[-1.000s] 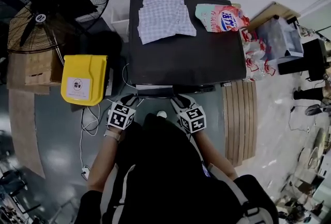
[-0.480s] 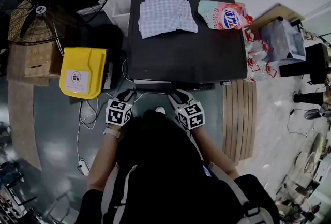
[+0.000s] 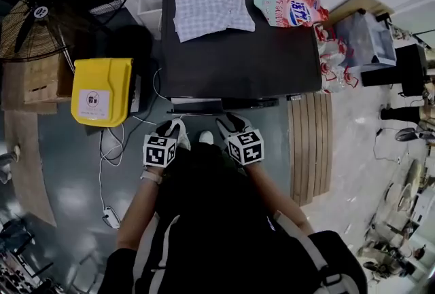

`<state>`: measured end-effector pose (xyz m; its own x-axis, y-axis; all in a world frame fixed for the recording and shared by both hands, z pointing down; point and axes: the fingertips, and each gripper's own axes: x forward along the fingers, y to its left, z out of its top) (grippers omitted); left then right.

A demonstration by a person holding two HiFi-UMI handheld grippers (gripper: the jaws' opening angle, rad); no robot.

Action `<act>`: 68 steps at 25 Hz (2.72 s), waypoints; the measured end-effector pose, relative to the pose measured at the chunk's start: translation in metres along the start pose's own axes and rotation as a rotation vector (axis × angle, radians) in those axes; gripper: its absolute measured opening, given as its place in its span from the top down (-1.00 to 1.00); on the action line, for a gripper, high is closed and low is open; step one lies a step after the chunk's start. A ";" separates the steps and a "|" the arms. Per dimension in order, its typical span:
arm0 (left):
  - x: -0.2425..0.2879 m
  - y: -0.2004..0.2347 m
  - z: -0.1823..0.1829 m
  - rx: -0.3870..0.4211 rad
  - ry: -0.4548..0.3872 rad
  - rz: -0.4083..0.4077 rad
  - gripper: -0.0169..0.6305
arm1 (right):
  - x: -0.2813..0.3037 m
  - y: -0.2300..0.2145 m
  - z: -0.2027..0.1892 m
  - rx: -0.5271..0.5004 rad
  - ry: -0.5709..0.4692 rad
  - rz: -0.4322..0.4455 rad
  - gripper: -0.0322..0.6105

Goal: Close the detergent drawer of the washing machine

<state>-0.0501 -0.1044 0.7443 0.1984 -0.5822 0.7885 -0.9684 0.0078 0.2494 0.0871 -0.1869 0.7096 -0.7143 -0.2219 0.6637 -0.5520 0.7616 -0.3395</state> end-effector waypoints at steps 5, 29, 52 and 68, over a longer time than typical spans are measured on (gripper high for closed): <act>0.014 -0.017 0.000 0.004 0.005 -0.087 0.65 | 0.006 0.014 -0.019 0.050 0.068 0.010 0.40; 0.035 -0.034 0.031 0.123 0.057 -0.293 0.91 | 0.036 0.027 0.007 -0.060 0.091 0.008 0.85; 0.050 -0.021 0.050 0.156 0.129 -0.342 0.91 | 0.063 0.019 0.026 -0.050 0.150 0.031 0.86; 0.049 -0.009 0.064 0.130 0.088 -0.302 0.91 | 0.062 0.016 0.039 -0.052 0.118 0.032 0.85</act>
<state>-0.0412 -0.1847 0.7446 0.4862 -0.4702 0.7366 -0.8738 -0.2611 0.4101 0.0172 -0.2123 0.7200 -0.6744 -0.1262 0.7275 -0.5046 0.7981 -0.3292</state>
